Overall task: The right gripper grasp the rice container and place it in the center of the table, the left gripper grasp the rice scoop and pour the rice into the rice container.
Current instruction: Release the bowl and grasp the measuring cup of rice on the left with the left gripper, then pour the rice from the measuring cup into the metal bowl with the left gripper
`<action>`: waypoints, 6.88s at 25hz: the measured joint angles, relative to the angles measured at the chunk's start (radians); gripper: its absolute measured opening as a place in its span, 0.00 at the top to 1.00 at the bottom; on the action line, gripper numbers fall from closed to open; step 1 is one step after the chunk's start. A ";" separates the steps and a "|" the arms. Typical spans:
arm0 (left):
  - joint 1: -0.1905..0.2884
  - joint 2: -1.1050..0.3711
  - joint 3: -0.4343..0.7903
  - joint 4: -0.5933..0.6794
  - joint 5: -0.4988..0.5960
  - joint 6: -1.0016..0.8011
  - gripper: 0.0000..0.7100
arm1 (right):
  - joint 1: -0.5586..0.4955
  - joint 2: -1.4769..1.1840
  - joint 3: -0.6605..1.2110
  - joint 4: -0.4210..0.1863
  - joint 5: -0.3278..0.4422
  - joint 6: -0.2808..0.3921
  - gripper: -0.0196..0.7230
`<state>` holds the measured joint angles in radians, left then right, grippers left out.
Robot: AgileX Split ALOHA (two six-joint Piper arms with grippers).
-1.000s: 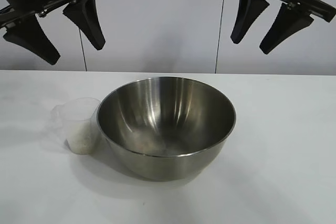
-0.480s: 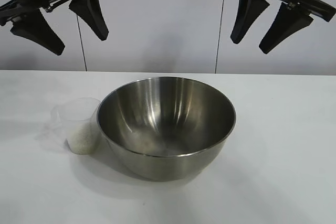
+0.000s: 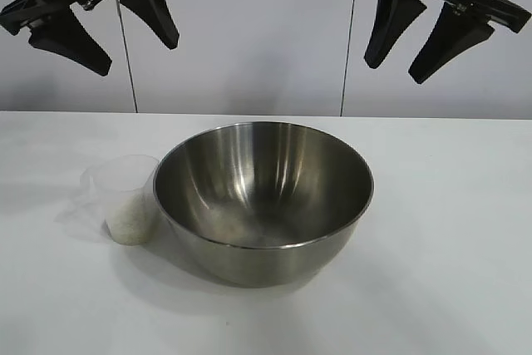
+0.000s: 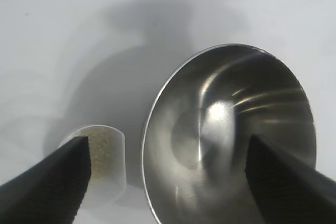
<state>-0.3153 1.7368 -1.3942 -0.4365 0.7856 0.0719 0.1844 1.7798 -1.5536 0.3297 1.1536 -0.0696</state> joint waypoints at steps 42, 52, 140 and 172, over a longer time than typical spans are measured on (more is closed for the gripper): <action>0.000 -0.390 1.299 0.274 -1.700 0.041 0.27 | 0.000 0.000 0.000 -0.021 -0.006 -0.003 0.47; 0.000 0.103 1.295 0.405 -1.917 -0.092 0.28 | 0.000 0.000 0.000 -0.021 -0.011 -0.003 0.47; 0.059 -0.161 0.799 0.847 -1.405 -0.192 0.99 | 0.000 0.000 0.000 -0.007 -0.034 -0.003 0.47; -0.506 -0.041 0.581 -0.114 -1.431 2.374 0.99 | 0.000 0.000 0.000 0.037 -0.069 -0.003 0.47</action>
<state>-0.8215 1.6961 -0.8133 -0.5500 -0.6458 2.4456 0.1844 1.7798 -1.5536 0.3665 1.0847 -0.0726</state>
